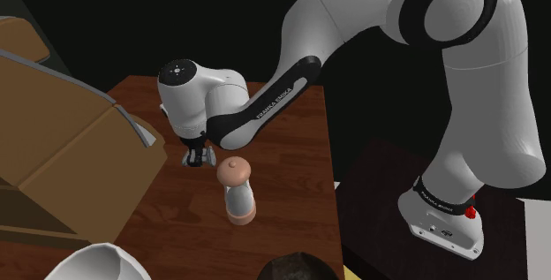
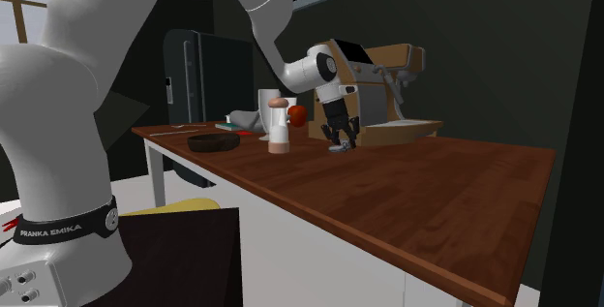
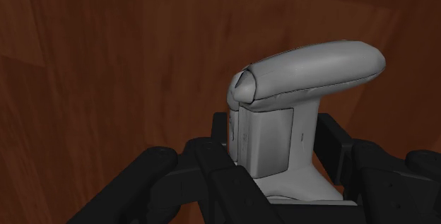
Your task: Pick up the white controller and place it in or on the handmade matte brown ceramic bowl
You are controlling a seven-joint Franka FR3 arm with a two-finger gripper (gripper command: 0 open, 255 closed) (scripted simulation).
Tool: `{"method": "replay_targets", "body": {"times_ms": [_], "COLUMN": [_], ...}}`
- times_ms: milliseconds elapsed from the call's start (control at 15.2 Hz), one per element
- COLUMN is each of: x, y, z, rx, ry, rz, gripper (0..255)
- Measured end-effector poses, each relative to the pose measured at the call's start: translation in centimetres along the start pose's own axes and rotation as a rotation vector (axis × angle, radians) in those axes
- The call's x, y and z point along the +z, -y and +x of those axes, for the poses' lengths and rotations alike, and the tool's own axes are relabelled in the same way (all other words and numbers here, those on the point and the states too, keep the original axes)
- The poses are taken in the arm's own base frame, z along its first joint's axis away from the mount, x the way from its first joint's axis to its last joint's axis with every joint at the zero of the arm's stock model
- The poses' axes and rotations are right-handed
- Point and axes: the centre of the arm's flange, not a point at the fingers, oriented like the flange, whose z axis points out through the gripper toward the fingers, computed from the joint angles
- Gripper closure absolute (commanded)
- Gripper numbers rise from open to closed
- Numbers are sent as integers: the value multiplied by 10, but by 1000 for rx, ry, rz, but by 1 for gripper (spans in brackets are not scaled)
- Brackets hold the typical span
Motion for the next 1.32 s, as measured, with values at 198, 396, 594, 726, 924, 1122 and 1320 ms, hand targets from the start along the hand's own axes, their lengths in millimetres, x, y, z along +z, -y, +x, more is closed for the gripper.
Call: {"method": "replay_targets", "body": {"times_ms": [198,396,594,726,924,1122,1320], "x": [-2,-14,-28,-40,-55,-70,-85], "y": [0,-4,-8,-11,-16,-20,-24], "z": [1,3,5,7,8,10,13], "rx": [0,0,0,0,0,0,0], "ry": [0,0,0,0,0,0,0], "rz": [0,0,0,0,0,0,0], "gripper": [255,255,255,255,255,255,255]}}
